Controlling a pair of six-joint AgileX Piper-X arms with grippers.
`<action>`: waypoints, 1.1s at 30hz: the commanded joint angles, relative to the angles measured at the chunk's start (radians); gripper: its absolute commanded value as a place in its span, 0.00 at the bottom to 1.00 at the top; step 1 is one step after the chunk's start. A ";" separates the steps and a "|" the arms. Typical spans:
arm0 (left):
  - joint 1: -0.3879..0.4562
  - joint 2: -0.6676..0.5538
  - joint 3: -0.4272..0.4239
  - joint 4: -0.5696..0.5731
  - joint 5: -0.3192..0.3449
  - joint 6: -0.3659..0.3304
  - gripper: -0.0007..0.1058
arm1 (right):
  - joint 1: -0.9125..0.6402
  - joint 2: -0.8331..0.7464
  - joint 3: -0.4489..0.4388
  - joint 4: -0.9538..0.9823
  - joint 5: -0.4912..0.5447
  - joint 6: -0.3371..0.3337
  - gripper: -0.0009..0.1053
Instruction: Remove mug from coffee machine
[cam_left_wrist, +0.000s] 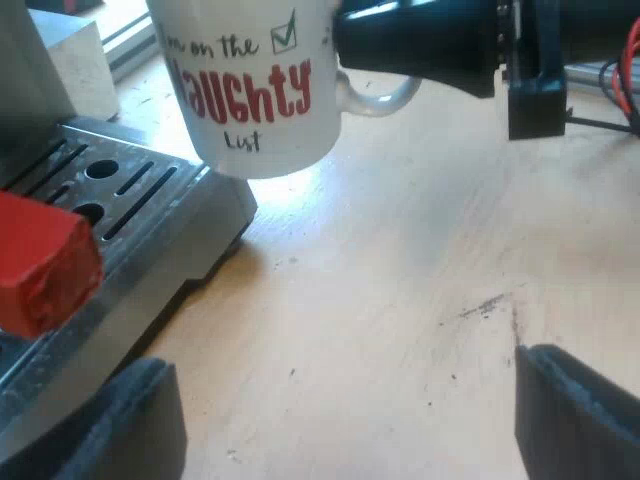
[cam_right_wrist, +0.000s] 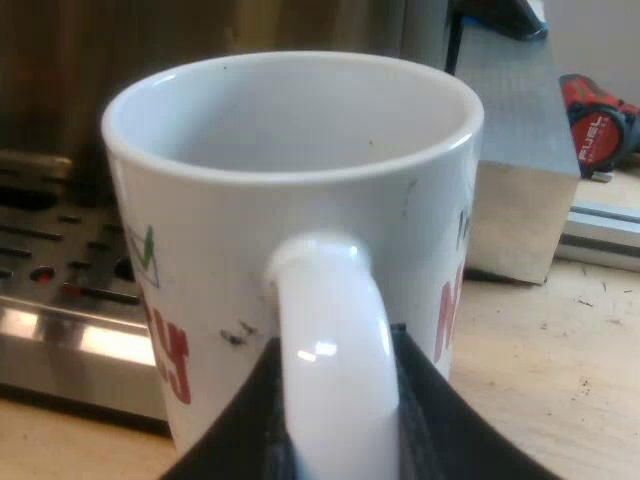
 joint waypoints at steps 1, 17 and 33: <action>-0.004 0.001 -0.011 -0.015 0.007 -0.020 0.66 | -0.001 -0.014 -0.007 -0.029 0.042 0.005 0.01; -0.004 0.004 0.043 -0.195 0.007 -0.127 0.66 | -0.200 -0.014 -0.007 0.031 0.071 0.050 0.01; -0.004 0.253 0.043 -0.316 0.007 -0.124 0.66 | -0.467 0.088 -0.007 -0.002 -0.205 0.042 0.01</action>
